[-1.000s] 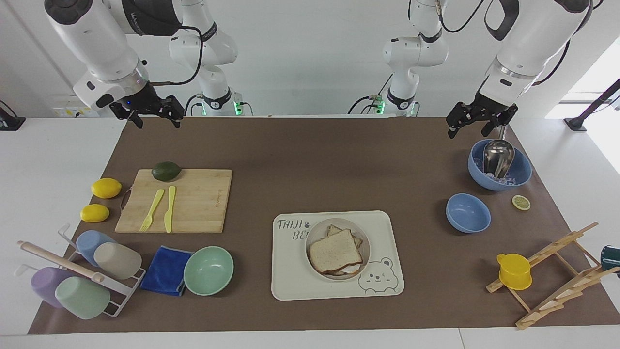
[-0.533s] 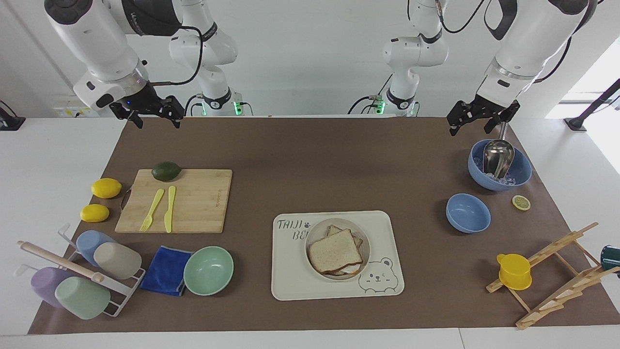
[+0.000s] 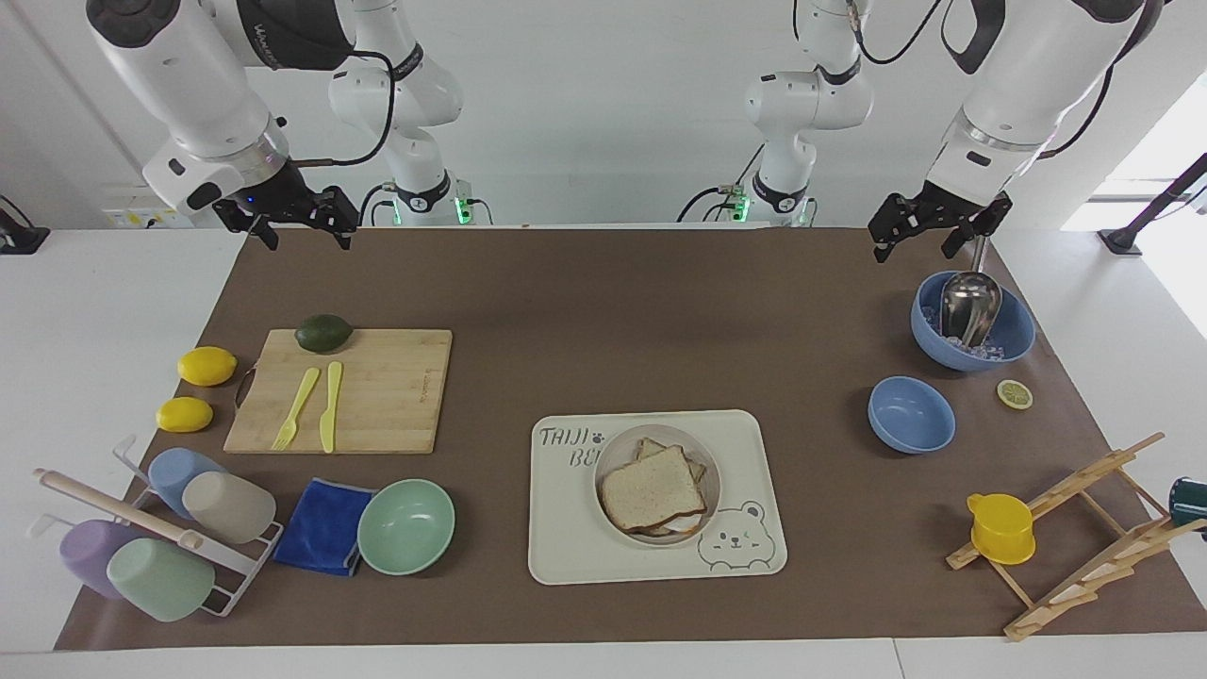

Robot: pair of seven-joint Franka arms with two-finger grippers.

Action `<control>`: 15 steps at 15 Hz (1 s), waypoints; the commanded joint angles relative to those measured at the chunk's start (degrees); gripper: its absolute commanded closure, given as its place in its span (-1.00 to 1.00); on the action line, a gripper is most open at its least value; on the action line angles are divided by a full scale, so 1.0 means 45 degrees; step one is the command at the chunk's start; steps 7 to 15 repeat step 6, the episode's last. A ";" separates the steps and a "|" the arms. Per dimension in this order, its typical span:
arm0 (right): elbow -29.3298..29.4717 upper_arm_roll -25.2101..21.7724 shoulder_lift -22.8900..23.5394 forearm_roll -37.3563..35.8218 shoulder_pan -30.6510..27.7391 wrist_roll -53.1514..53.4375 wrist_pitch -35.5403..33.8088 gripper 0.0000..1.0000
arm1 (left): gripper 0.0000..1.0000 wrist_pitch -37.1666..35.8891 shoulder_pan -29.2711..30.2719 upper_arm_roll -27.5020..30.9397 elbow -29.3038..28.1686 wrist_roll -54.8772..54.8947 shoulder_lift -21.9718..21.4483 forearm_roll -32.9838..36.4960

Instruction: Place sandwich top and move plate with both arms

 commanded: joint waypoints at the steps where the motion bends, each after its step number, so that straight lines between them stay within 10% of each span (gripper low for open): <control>1: -0.0188 0.0096 -0.0184 0.0223 -0.0220 -0.0179 0.0103 -1.00 | -1.00 0.0341 0.0045 0.0006 -0.0410 0.0085 -0.0322 -0.0294; 15: -0.0169 0.0096 -0.0184 0.0223 -0.0220 -0.0179 0.0103 -1.00 | -1.00 0.0380 0.0103 0.0045 -0.0371 0.0104 -0.0303 -0.0647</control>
